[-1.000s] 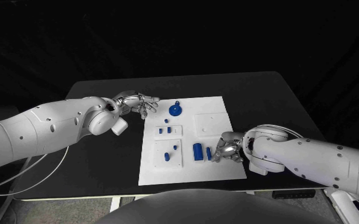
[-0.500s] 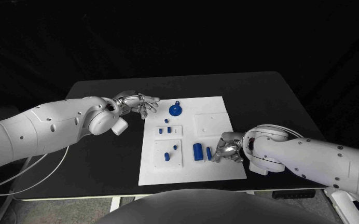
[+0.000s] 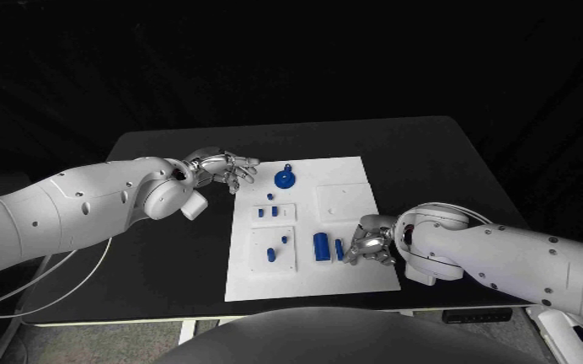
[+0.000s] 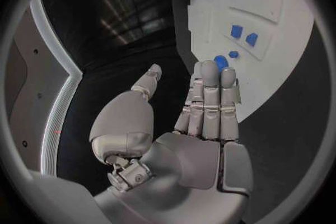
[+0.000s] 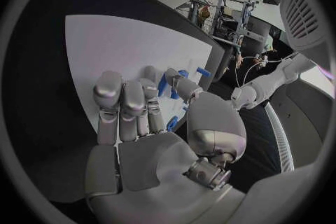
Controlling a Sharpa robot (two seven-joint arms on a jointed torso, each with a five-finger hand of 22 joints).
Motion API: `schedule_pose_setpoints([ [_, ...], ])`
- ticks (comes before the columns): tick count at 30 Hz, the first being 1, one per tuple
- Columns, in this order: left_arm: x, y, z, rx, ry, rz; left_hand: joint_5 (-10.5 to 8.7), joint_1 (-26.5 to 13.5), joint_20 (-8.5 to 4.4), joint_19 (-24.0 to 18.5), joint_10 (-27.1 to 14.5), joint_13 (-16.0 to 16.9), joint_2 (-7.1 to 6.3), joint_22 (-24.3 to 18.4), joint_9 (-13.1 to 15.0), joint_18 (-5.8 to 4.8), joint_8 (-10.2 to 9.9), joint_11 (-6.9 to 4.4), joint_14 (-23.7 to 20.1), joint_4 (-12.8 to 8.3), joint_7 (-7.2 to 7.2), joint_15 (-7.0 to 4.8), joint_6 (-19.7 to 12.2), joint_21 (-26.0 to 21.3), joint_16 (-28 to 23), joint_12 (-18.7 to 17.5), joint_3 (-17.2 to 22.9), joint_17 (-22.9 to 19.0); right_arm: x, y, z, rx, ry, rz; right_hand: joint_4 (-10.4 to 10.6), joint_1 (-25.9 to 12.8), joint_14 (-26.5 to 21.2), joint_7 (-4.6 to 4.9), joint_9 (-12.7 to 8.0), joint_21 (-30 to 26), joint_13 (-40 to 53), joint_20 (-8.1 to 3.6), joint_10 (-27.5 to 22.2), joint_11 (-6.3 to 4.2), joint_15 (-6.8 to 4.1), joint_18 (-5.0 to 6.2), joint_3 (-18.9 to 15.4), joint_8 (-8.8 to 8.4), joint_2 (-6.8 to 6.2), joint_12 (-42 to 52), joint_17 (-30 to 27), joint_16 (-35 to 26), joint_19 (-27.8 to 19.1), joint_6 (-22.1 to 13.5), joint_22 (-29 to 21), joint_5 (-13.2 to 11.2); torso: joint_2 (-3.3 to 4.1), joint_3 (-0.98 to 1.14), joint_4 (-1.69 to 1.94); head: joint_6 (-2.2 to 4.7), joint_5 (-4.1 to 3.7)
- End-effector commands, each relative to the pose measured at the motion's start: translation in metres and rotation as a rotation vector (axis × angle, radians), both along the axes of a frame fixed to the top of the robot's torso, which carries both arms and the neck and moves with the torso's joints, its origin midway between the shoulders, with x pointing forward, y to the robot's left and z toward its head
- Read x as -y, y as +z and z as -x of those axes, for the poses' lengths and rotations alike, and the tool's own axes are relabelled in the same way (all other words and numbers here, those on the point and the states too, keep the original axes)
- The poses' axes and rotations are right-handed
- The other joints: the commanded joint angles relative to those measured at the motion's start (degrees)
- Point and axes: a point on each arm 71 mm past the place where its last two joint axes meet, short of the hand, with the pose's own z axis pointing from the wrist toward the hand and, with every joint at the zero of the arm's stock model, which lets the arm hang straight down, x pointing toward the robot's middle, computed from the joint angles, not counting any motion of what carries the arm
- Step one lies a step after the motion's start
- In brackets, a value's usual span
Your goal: Assemble the parts on the task board
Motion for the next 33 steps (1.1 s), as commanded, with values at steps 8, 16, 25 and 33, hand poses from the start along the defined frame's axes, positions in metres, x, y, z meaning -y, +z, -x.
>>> schedule_pose_setpoints([
  [8, 0.0019, 0.0005, 0.0004, -0.001, -0.015, 0.006, -0.11, 0.1, -0.55, -0.1, 0.0, 0.1, 0.55, 0.1, -0.1, 3.43, 0.2, 0.21, -0.3, -0.4, 0.0, 0.07, -0.6, -0.2, -0.2, 0.3, 0.0, 0.1, -0.0017, -0.0005, 0.0024, -0.02, 0.014, -0.028, 0.5, -0.2, -0.2, 0.25, -0.2, 0.3, 0.1, 0.28, 0.2, -0.02, 0.07, 4.82, -0.5, -0.39, -1.66, -0.2, -0.1, -0.1, -0.2, 0.0, -0.1, 0.0, 0.0, 0.02, -0.01, 0.01, 0.09],
  [16, 0.0015, 0.0005, 0.0004, -0.001, -0.015, 0.005, -0.11, 0.2, -0.55, -0.1, 0.0, 0.1, 0.55, 0.1, -0.1, 3.42, 0.2, 0.22, -0.3, -0.4, 0.0, 0.07, -0.6, -0.2, -0.2, 0.3, 0.0, 0.1, -0.0012, -0.0006, 0.0022, -0.02, 0.012, -0.028, 0.8, -0.2, -0.2, 0.25, -0.2, 0.3, 0.1, 0.25, 0.2, -0.03, 0.06, 4.82, -0.7, -0.42, -2.17, -0.3, -0.1, -0.1, -0.2, 0.0, -0.1, 0.0, 0.0, -0.01, 0.0, 0.01, 0.06],
  [25, 0.0017, 0.0005, 0.0004, -0.001, -0.016, 0.005, -0.11, 0.2, -0.54, -0.1, 0.0, 0.1, 0.57, 0.1, -0.1, 3.42, 0.2, 0.22, -0.3, -0.5, 0.0, 0.08, -0.6, -0.2, -0.2, 0.3, 0.0, 0.1, -0.0007, -0.0003, 0.0011, -0.009, 0.002, -0.027, 0.7, 0.4, -0.2, 0.25, -0.2, 0.3, 0.1, 0.2, 0.2, -0.02, 0.05, 4.82, -0.9, -0.44, -2.03, -0.3, -0.2, -0.2, -0.2, 0.0, -0.2, 0.0, -0.01, 0.0, 0.01, 0.01, 0.08],
  [33, 0.0017, 0.0004, 0.0004, -0.001, -0.017, 0.005, -0.11, 0.2, -0.54, -0.1, 0.0, 0.1, 0.58, 0.1, -0.1, 3.41, 0.2, 0.22, -0.3, -0.5, 0.0, 0.08, -0.6, -0.2, -0.2, 0.3, 0.0, 0.1, -0.0015, -0.0007, 0.0003, -0.001, 0.01, -0.015, 2.3, -0.1, -0.2, 0.17, -0.2, 0.2, 0.1, 0.12, 0.2, -0.1, -0.04, 4.82, -0.3, -0.43, -0.45, -0.3, -0.1, -0.1, -0.2, 0.1, -0.3, -0.3, 0.01, -0.01, 0.01, 0.01, 0.05],
])
